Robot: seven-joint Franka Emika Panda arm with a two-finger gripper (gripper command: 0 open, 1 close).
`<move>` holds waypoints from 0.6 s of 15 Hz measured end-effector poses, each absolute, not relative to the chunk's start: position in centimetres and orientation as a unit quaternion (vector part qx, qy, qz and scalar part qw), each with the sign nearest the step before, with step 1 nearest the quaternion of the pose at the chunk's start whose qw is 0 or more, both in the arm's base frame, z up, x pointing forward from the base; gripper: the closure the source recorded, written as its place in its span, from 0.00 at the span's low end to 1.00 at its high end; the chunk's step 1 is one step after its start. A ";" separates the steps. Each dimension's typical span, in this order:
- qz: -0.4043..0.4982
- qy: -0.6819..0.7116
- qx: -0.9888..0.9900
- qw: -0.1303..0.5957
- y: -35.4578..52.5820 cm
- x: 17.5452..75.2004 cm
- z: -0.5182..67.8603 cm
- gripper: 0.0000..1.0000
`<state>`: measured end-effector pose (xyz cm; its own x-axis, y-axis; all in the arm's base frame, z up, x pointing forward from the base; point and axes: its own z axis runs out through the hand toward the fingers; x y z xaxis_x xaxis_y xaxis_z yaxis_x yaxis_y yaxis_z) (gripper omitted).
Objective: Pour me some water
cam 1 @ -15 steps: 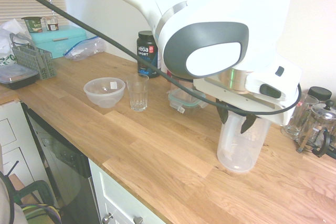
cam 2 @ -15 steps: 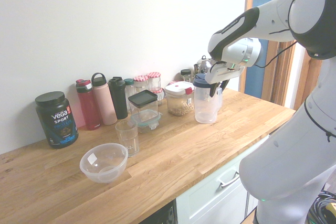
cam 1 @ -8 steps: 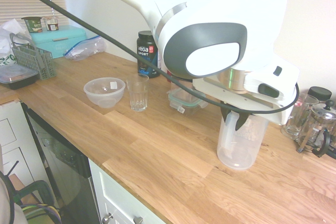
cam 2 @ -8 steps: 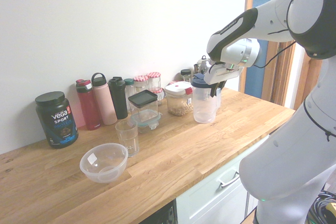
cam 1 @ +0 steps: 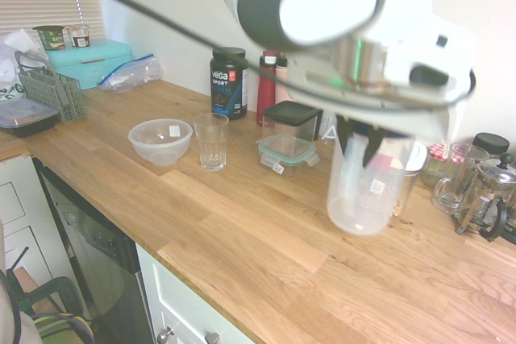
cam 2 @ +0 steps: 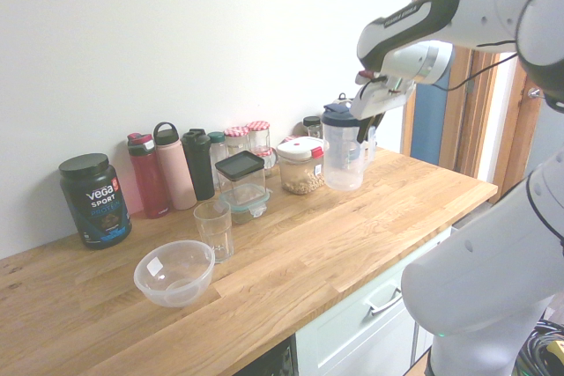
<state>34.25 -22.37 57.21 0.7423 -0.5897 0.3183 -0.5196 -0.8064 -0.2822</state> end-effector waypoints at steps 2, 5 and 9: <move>-0.186 0.244 -0.949 0.079 -18.3 35.4 58.8 1.00; -0.149 0.163 -0.974 0.057 -12.2 37.8 58.6 1.00; -0.096 0.050 -0.994 0.008 -3.0 41.3 58.8 1.00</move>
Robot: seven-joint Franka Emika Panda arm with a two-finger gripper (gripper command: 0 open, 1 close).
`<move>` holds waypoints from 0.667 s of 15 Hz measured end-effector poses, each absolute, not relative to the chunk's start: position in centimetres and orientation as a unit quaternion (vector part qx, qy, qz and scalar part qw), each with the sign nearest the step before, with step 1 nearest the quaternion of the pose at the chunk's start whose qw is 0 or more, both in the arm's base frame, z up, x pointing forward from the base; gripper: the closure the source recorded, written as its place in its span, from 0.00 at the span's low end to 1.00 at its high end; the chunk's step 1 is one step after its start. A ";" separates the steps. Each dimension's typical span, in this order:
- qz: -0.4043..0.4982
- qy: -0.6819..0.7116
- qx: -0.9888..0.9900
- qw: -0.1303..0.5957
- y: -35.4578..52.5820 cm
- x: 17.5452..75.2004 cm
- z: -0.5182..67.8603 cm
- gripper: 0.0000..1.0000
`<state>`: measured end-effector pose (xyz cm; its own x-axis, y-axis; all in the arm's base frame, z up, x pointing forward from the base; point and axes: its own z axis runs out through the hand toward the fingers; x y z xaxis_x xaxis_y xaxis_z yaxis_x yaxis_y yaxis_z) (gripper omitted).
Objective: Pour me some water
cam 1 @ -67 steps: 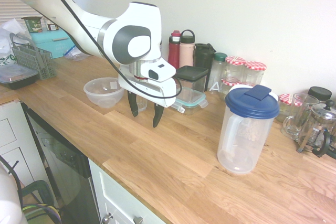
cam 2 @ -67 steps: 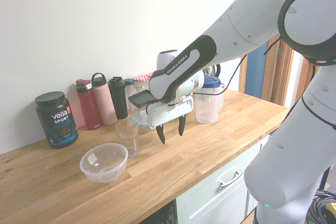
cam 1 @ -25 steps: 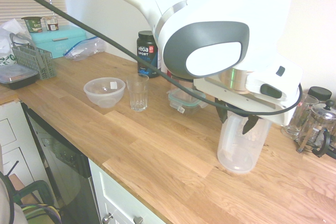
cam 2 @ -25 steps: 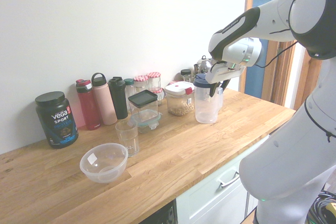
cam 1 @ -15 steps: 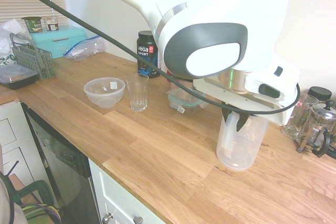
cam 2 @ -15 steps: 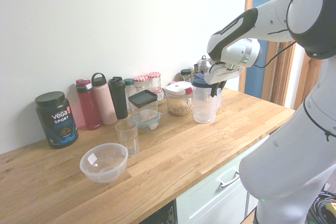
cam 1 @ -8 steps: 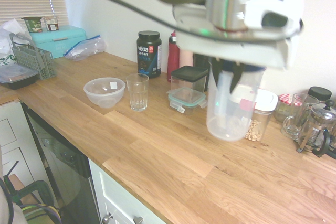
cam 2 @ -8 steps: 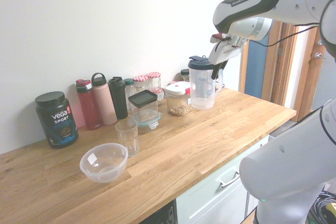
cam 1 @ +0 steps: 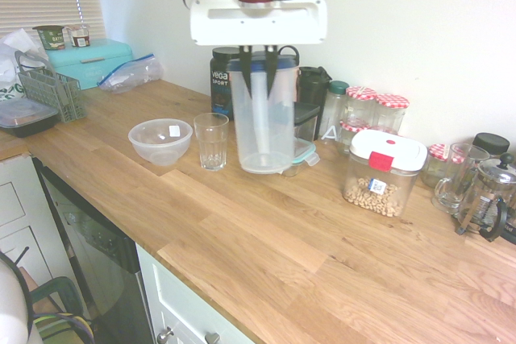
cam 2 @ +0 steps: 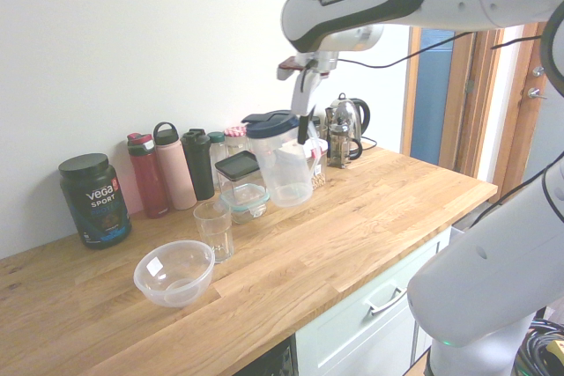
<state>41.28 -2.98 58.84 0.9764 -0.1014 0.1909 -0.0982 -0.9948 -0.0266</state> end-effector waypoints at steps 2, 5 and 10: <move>-0.069 0.006 -0.997 -0.029 0.0 42.3 58.9 1.00; -0.017 -0.049 -0.995 -0.090 3.7 43.6 58.3 1.00; 0.048 -0.129 -0.966 -0.218 8.8 45.3 55.9 1.00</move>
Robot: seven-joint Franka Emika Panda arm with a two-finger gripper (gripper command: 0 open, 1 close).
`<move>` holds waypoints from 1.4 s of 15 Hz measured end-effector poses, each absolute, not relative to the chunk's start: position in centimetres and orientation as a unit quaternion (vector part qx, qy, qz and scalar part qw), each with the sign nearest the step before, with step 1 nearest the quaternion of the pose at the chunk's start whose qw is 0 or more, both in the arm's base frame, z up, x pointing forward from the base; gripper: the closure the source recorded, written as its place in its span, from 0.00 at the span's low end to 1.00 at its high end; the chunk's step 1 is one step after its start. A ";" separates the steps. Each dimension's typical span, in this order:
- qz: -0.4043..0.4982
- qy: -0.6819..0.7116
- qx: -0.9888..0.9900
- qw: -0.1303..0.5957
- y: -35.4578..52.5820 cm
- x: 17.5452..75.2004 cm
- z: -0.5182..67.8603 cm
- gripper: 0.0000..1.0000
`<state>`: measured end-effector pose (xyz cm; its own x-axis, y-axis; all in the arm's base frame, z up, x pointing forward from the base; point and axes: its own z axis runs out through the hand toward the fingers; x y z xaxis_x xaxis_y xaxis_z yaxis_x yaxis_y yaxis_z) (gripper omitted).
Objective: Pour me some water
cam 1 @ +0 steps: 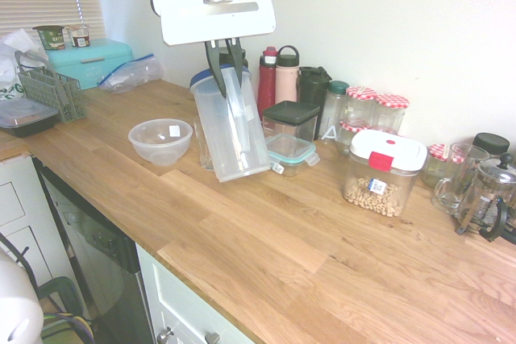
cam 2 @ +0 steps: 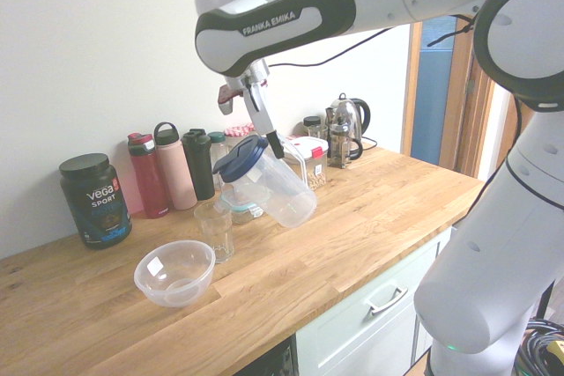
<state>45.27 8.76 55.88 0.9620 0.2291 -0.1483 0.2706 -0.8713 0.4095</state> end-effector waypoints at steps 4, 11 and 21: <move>-0.057 0.144 0.946 0.286 12.2 46.0 53.5 1.00; -0.089 0.073 0.952 0.285 12.2 50.9 51.9 1.00; -0.030 0.015 0.989 0.146 3.5 44.8 63.2 1.00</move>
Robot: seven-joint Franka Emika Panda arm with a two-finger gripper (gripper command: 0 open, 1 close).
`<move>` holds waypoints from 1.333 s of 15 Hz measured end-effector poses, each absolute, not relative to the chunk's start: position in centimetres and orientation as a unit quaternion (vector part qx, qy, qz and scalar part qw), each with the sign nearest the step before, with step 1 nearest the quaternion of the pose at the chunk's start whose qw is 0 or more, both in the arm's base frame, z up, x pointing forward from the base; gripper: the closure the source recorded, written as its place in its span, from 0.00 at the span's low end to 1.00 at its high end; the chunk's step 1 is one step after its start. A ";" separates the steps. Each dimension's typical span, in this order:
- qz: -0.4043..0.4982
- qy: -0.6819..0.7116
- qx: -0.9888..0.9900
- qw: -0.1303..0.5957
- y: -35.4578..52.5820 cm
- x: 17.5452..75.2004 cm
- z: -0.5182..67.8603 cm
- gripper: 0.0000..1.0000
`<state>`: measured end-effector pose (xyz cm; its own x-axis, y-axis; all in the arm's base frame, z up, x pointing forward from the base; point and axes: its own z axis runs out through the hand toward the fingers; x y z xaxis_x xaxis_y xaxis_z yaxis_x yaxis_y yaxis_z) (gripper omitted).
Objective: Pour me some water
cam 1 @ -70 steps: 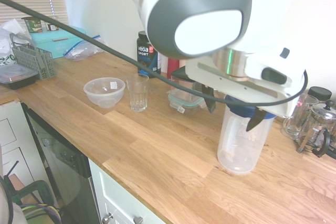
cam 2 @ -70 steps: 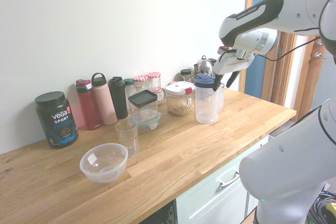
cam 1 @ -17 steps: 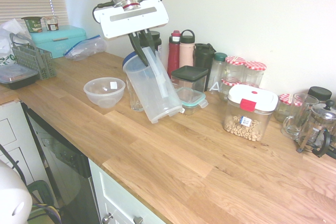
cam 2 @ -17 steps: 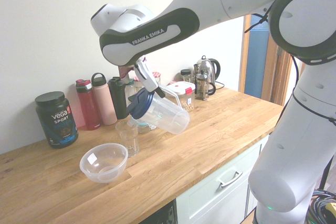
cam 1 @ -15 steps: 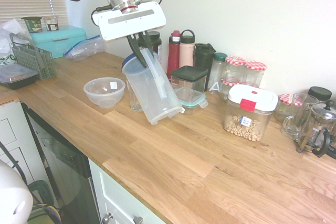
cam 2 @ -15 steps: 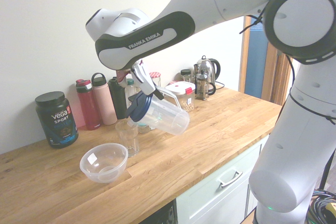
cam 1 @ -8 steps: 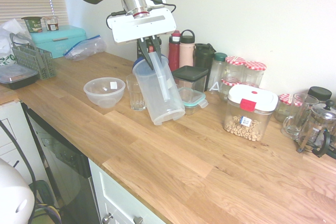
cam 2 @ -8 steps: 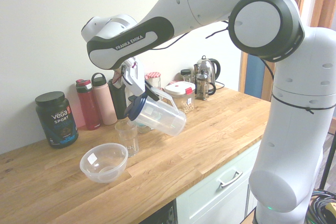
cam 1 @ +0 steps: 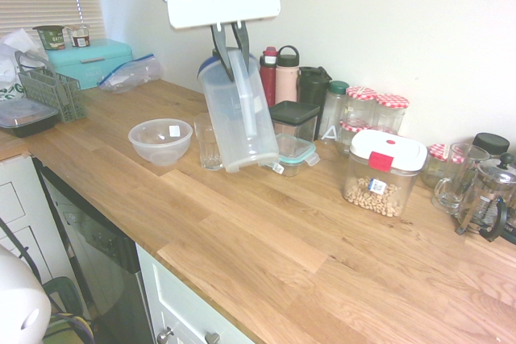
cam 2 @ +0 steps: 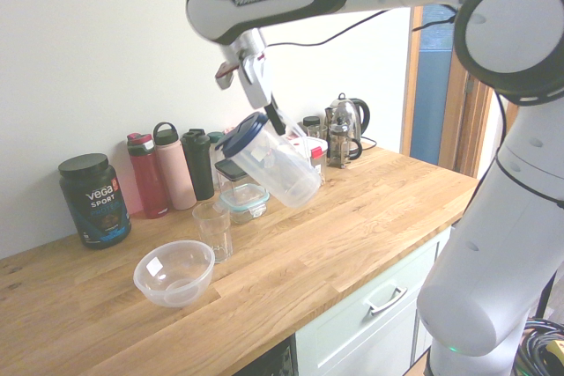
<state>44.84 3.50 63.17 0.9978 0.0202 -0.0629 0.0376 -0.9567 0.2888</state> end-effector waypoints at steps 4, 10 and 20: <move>0.011 -0.082 0.994 0.078 -2.5 45.5 62.1 1.00; 0.023 -0.244 0.969 -0.017 -16.6 40.3 56.6 1.00; 0.179 -0.425 0.882 -0.100 -27.4 34.7 52.0 1.00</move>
